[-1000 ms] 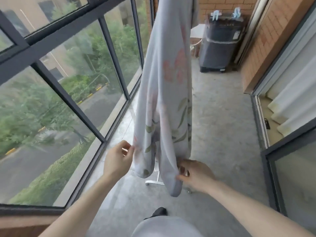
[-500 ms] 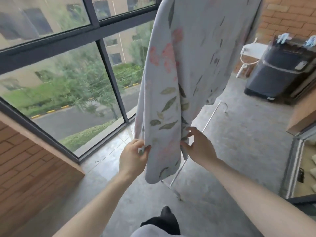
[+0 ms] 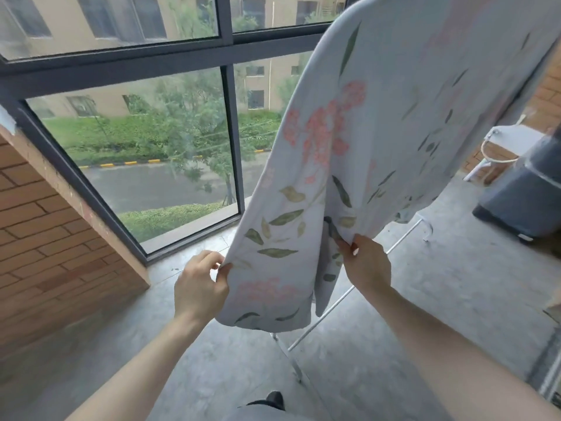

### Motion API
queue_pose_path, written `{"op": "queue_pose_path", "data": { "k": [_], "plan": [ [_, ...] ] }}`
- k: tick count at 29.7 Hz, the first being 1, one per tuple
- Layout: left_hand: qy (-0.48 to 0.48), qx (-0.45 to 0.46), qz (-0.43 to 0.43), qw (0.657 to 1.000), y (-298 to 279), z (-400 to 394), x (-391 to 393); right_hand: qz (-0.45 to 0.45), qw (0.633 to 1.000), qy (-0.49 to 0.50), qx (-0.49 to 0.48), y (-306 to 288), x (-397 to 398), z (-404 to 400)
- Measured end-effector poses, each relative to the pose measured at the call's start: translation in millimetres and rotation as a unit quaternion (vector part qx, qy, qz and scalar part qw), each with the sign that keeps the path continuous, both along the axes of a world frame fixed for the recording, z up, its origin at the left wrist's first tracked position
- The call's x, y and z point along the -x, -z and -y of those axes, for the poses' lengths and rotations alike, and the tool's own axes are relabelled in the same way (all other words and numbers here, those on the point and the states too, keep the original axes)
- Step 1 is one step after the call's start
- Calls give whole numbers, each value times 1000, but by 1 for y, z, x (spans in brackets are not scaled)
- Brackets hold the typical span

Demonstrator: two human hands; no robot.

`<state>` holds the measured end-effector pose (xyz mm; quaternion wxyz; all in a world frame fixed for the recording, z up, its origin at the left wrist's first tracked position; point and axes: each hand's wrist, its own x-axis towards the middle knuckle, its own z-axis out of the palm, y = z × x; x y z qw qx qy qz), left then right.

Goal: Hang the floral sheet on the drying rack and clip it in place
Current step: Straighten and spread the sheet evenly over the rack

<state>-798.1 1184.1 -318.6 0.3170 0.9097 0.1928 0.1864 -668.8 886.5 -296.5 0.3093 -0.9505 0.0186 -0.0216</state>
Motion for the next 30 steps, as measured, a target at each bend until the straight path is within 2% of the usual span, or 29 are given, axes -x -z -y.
{"op": "queue_pose_path", "data": {
  "k": [5,11,14,16,19,21,23,26,28,30],
  "plan": [
    [-51,-20,-11,998,-5,0,-8,23,998,8,58,16,-33,34],
    [-98,-37,-2,994,-14,6,-4,26,996,-68,58,29,-51,48],
    [-136,7,29,990,-18,26,6,-8,988,-151,38,40,-46,43],
    [-161,32,64,984,-19,55,15,-21,977,-208,36,54,-48,53],
    [-129,8,135,982,-22,121,18,-30,968,-245,49,74,-62,96],
    [-95,0,145,985,-26,172,9,-31,967,-249,46,80,-78,129],
    [-45,-5,125,991,-29,215,-12,-33,968,-245,41,79,-95,162],
    [18,56,11,998,-24,253,-50,-45,973,-226,28,71,-122,197],
    [64,108,-68,990,-18,283,-77,-60,973,-224,17,65,-138,228],
    [97,109,-116,982,-14,302,-100,-60,973,-224,5,59,-152,249]
  ]
}}
